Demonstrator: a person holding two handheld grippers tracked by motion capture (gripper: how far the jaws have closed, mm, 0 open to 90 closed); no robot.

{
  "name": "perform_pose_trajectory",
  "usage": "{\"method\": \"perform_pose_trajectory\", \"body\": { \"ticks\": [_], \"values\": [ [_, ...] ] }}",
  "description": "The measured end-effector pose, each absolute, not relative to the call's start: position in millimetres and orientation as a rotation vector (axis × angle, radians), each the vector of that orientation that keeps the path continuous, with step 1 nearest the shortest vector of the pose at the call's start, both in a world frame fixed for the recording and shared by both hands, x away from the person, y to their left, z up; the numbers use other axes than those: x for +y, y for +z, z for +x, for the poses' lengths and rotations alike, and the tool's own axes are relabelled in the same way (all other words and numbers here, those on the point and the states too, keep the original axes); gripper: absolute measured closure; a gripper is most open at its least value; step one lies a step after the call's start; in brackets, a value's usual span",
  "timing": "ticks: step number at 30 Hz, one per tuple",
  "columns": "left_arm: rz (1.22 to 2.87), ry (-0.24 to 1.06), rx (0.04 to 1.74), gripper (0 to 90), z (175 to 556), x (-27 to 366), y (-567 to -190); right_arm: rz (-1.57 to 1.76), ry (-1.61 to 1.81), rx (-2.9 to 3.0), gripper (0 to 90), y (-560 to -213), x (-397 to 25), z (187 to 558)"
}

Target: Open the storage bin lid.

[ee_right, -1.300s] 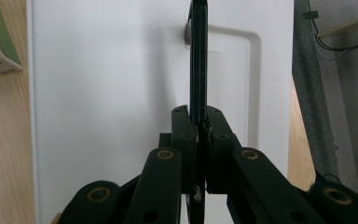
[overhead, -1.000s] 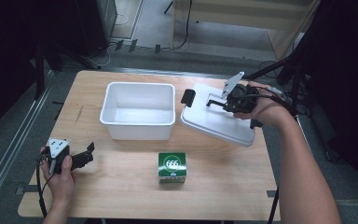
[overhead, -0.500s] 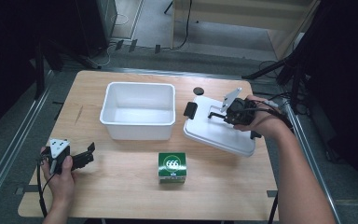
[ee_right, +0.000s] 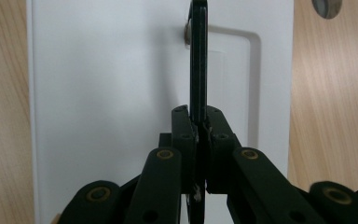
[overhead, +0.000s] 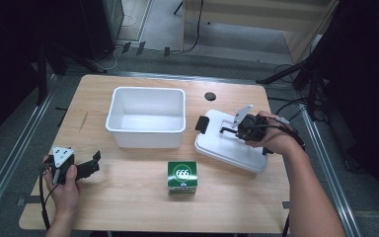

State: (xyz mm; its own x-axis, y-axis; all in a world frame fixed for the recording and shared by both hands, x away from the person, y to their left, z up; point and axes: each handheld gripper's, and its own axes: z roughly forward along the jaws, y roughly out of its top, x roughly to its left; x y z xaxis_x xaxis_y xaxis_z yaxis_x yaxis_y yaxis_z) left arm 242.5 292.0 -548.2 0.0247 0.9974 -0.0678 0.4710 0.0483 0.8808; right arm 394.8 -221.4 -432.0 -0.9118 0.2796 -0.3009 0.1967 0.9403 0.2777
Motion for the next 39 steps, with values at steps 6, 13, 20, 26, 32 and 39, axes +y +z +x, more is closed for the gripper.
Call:
{"method": "perform_pose_trajectory", "body": {
  "ticks": [6,13,20,26,32,39],
  "values": [
    [1.524,0.862,1.559,2.3,242.7,292.4,-548.4,0.382,0.336,2.753,85.4,-450.2,-225.5,395.7],
    [1.522,0.858,1.560,2.3,242.9,292.5,-548.5,0.405,0.311,2.754,85.4,-462.7,-229.5,397.1],
    [1.524,0.864,1.565,2.3,243.5,291.8,-548.9,0.431,0.316,2.728,83.7,-466.8,-230.2,395.6],
    [1.523,0.865,1.564,2.3,243.9,291.4,-549.2,0.462,0.373,2.736,52.8,-460.7,-224.9,389.6],
    [1.526,0.863,1.566,2.3,244.0,291.2,-549.4,0.501,0.433,2.797,17.3,-452.8,-217.4,378.9],
    [1.528,0.859,1.567,2.3,244.5,290.5,-549.5,0.483,0.474,2.817,2.0,-443.2,-208.7,369.3]
  ]
}}
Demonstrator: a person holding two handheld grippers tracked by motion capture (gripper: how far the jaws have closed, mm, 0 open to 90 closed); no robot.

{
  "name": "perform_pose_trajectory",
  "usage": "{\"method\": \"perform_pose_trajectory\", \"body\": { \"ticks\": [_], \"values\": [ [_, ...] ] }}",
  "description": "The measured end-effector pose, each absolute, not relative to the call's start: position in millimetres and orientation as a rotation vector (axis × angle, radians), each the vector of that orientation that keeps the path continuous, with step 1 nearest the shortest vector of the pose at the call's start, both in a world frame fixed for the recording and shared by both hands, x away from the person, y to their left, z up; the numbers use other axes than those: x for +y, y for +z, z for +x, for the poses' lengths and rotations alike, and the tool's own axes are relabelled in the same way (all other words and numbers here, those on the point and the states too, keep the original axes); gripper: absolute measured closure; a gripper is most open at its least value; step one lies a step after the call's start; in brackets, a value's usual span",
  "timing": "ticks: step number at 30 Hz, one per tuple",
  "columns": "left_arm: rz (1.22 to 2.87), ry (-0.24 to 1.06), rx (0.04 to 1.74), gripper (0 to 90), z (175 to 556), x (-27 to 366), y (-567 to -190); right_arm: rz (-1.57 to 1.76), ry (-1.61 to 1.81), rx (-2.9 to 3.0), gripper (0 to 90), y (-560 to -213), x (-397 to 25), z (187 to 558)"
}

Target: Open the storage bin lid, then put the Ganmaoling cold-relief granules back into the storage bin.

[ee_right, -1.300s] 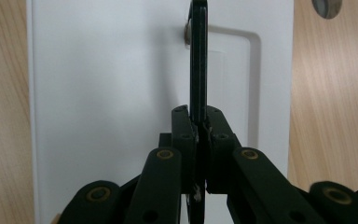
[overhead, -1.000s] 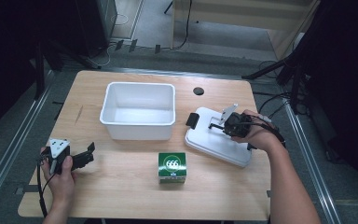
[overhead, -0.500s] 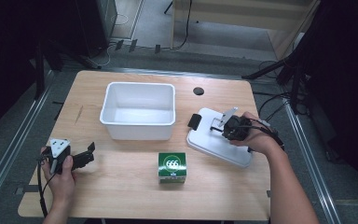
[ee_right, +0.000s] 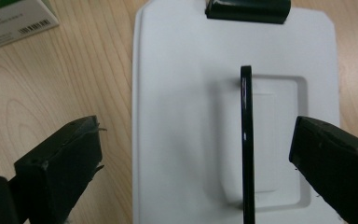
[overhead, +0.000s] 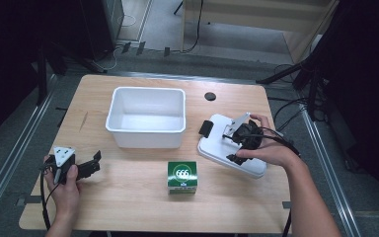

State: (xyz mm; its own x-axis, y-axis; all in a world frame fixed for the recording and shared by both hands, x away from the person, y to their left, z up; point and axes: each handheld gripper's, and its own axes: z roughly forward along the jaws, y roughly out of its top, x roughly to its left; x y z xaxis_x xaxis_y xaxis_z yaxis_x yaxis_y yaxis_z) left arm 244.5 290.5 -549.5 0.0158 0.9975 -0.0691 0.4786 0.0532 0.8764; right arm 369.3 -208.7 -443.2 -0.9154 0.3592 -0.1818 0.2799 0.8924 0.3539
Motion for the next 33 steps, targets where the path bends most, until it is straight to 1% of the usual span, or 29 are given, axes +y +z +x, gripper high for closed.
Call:
{"method": "perform_pose_trajectory", "body": {
  "ticks": [7,19,33],
  "values": [
    [1.536,0.858,1.559,2.3,243.9,290.5,-549.7,0.408,0.521,2.813,2.0,-431.2,-195.0,355.5],
    [1.538,0.857,1.557,2.3,245.0,290.2,-549.8,0.225,0.539,2.851,2.2,-427.3,-157.7,335.4],
    [1.542,0.858,1.559,3.1,245.0,289.5,-549.7,0.122,0.578,2.880,1.7,-426.1,-135.1,324.9]
  ]
}}
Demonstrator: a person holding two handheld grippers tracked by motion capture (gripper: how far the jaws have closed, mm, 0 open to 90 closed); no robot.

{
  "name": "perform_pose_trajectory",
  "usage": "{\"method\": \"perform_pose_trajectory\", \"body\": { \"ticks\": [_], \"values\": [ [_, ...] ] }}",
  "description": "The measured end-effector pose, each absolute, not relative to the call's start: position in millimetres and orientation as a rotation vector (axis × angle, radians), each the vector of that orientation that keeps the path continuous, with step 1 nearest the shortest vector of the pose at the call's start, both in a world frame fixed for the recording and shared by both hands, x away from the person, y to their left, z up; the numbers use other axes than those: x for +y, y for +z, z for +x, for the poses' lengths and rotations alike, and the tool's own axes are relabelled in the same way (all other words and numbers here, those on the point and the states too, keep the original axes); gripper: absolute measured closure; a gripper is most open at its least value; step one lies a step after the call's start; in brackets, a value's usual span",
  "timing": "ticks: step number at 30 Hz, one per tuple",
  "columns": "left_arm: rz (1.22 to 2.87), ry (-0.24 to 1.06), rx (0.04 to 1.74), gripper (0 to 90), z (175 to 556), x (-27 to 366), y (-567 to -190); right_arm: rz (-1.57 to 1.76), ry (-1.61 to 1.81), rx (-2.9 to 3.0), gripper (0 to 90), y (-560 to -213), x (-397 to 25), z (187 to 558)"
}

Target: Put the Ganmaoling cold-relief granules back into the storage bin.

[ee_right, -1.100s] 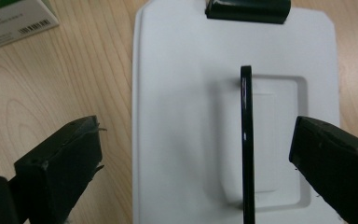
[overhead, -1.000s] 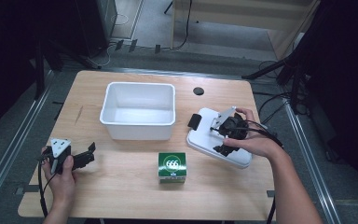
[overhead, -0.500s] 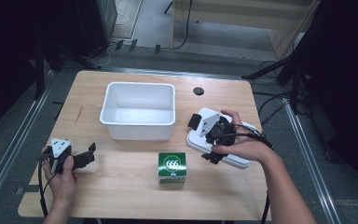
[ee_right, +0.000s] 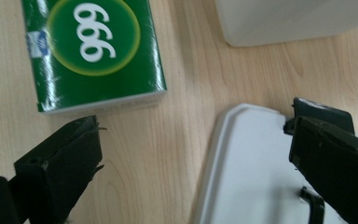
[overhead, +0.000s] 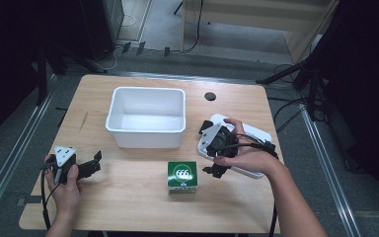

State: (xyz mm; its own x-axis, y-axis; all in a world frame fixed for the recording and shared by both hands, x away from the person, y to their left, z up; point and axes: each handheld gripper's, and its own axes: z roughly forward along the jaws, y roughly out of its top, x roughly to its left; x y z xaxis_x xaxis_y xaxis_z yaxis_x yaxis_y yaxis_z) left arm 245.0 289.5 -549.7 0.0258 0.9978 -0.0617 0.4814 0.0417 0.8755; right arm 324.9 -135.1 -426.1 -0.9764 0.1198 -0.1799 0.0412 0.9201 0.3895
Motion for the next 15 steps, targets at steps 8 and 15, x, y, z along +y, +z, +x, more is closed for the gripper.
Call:
{"method": "perform_pose_trajectory", "body": {
  "ticks": [8,15],
  "values": [
    [1.540,0.858,1.560,3.1,245.1,289.0,-549.7,0.076,0.563,2.916,0.0,-432.4,-122.3,318.1],
    [1.551,0.854,1.556,3.1,246.1,289.6,-549.4,0.007,0.574,2.948,0.0,-432.3,-109.7,308.5]
  ]
}}
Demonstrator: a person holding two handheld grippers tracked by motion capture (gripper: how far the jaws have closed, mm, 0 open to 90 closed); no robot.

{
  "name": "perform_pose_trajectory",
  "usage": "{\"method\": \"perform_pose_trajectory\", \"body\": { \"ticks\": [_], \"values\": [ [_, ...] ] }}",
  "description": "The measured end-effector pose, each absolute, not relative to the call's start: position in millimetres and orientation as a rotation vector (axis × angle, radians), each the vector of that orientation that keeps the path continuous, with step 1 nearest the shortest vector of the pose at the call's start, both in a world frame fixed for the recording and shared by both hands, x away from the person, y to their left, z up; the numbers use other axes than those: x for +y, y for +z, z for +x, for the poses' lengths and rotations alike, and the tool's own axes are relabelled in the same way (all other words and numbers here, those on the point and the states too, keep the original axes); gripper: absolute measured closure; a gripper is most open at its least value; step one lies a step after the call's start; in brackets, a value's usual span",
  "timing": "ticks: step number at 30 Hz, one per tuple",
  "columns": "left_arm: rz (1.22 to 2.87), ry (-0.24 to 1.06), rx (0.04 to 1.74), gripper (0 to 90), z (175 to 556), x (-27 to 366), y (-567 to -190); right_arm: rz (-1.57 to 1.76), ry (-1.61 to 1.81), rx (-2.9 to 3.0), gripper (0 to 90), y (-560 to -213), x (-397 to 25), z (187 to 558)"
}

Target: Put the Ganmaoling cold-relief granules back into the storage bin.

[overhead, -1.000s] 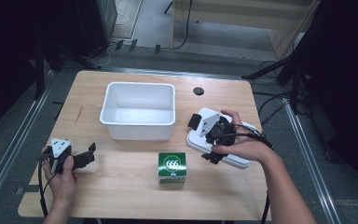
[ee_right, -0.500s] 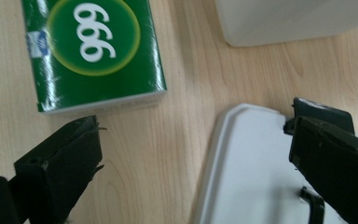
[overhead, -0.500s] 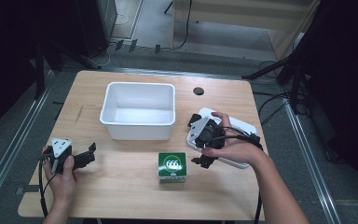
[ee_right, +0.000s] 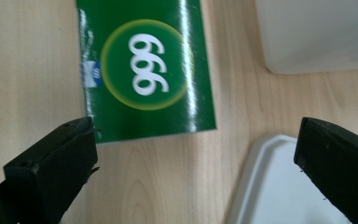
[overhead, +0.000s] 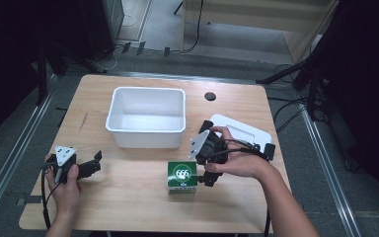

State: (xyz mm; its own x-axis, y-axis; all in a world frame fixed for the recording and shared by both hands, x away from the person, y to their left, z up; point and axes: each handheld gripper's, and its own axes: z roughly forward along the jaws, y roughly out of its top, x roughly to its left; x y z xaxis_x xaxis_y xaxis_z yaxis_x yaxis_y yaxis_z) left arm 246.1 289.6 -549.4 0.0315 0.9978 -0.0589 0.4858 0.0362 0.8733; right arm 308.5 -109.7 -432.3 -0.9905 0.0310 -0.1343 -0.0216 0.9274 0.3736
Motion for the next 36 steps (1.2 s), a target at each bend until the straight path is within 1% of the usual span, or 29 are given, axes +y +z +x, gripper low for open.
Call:
{"method": "perform_pose_trajectory", "body": {
  "ticks": [11,36],
  "values": [
    [1.552,0.851,1.552,3.1,245.8,289.8,-549.6,-0.058,0.561,2.986,0.0,-439.4,-91.6,303.4],
    [1.558,0.846,1.551,3.1,245.9,289.4,-549.6,-0.126,0.409,3.027,0.0,-477.0,-69.6,296.1]
  ]
}}
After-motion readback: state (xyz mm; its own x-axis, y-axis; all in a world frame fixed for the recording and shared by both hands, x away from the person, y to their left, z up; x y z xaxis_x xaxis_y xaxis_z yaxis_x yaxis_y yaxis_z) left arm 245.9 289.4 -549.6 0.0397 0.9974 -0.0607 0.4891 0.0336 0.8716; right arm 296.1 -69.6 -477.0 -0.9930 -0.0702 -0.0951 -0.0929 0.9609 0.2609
